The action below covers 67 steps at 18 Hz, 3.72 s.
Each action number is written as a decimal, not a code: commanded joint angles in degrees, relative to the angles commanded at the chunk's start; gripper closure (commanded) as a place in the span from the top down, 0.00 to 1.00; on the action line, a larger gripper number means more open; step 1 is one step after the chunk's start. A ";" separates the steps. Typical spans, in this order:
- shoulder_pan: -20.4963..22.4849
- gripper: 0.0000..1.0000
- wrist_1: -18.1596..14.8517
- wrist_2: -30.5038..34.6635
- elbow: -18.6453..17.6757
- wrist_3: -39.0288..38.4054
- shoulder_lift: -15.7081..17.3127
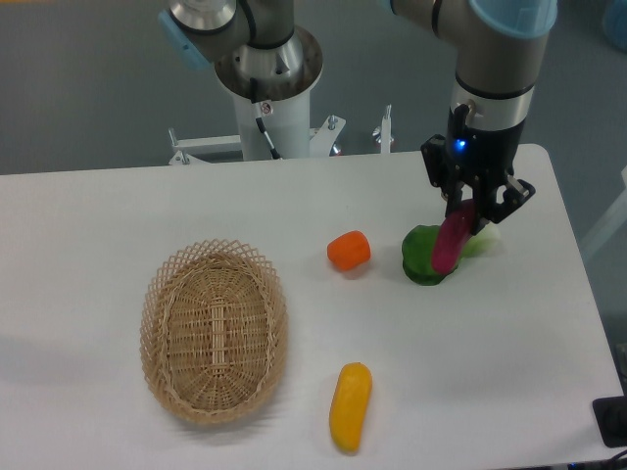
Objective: Place the sweet potato in the basket
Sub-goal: 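Lift the purple sweet potato in the gripper off the table, then carry the held sweet potato over to the wicker basket, then lower the sweet potato into the basket and open the gripper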
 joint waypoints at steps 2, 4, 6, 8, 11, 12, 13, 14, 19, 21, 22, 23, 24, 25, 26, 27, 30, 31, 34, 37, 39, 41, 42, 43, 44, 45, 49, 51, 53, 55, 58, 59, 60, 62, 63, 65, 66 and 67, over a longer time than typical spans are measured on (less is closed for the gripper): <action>-0.35 0.34 0.00 0.00 -0.44 -0.09 0.00; -0.53 0.34 0.09 0.00 -0.53 -1.48 0.00; -1.84 0.34 0.17 0.00 -0.79 -3.51 -0.09; -3.42 0.34 0.26 -0.09 -1.40 -5.87 -0.09; -7.36 0.34 3.06 0.17 -2.11 -15.00 -1.57; -9.04 0.34 4.82 0.35 -2.11 -17.90 -2.10; -10.53 0.34 5.88 0.35 -2.20 -20.45 -2.55; -12.11 0.34 6.85 0.35 -2.28 -22.91 -3.25; -19.85 0.34 15.01 0.44 -4.30 -36.98 -6.06; -22.66 0.34 19.31 0.88 -7.45 -39.98 -6.59; -23.63 0.34 21.60 1.31 -9.30 -40.51 -6.51; -25.12 0.34 23.36 1.84 -11.14 -40.43 -6.59; -26.18 0.34 25.38 2.72 -13.08 -39.82 -6.59; -26.80 0.34 27.58 3.59 -14.75 -39.03 -6.68; -27.85 0.34 28.47 4.30 -15.98 -37.72 -6.77; -29.08 0.34 28.65 4.74 -17.13 -36.31 -6.77; -30.06 0.34 29.27 5.97 -22.05 -30.96 -6.77; -30.41 0.34 29.18 6.06 -22.58 -29.55 -6.77; -31.46 0.34 29.27 6.06 -24.34 -26.38 -6.94; -31.64 0.34 29.27 6.15 -24.96 -26.02 -8.17; -32.52 0.34 29.35 6.33 -25.14 -25.93 -9.05; -32.87 0.34 30.23 7.29 -25.22 -25.93 -9.67; -32.87 0.34 30.84 7.29 -25.14 -25.93 -10.02; -32.87 0.34 31.02 7.29 -25.05 -26.01 -10.54; -32.96 0.34 31.03 7.29 -25.05 -26.02 -10.72; -32.96 0.36 31.03 7.29 -25.05 -26.02 -10.72; -32.96 0.51 31.03 7.29 -24.61 -26.02 -11.43; -32.96 0.84 31.11 7.29 -24.35 -26.10 -11.34; -32.96 1.00 30.85 7.29 -23.30 -26.45 -11.16; -32.96 1.00 30.76 7.21 -22.07 -26.54 -10.73; -32.96 1.00 30.41 6.33 -18.91 -28.03 -9.85; -32.87 1.00 30.41 6.07 -17.85 -29.60 -9.50; -32.87 1.00 30.41 6.06 -17.06 -31.36 -9.06; -32.52 1.00 30.32 6.06 -15.13 -34.87 -7.92; -32.26 1.00 30.24 5.98 -13.99 -37.24 -7.13; -31.47 1.00 29.97 5.89 -12.66 -41.12 -6.42; -30.33 1.00 29.80 5.89 -12.13 -41.13 -5.89; -29.45 1.00 29.71 5.63 -11.69 -41.22 -5.37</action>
